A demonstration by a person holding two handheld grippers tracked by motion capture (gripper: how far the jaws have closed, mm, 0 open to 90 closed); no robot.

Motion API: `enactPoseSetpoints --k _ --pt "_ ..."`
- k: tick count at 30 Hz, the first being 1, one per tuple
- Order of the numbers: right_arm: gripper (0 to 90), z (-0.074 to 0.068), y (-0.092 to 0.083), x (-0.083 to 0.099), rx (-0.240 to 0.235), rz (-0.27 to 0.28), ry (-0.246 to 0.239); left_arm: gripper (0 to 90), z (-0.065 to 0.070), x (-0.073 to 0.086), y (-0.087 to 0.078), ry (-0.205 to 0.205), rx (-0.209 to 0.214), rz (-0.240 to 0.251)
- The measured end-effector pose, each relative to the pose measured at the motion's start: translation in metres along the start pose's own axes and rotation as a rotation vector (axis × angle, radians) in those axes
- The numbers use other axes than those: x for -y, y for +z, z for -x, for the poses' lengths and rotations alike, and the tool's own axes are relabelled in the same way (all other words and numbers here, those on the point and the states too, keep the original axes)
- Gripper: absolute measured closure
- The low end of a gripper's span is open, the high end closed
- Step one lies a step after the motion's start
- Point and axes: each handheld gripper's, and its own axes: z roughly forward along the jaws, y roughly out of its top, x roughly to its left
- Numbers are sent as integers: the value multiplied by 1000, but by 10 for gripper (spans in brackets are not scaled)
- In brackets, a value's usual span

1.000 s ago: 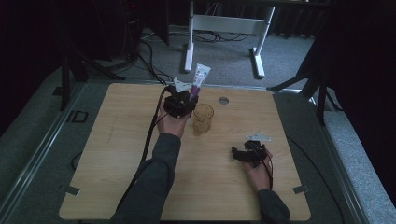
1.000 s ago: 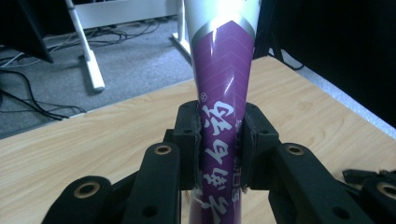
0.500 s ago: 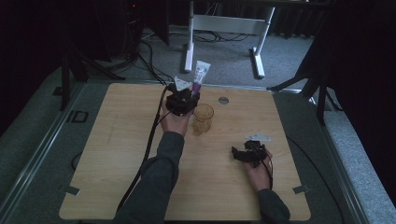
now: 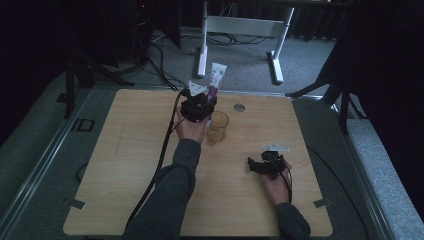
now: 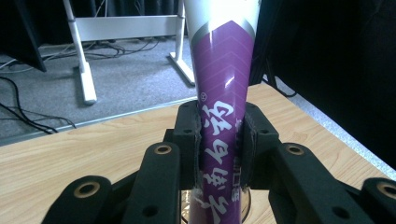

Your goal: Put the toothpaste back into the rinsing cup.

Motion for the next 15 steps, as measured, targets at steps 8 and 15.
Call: enactPoseSetpoints --k 8,15 --pt "185 -2 -1 2 -5 1 -3 717 4 2 3 1 0 39" --pt "185 -3 -2 2 -7 1 -3 718 3 3 7 -11 2 46"
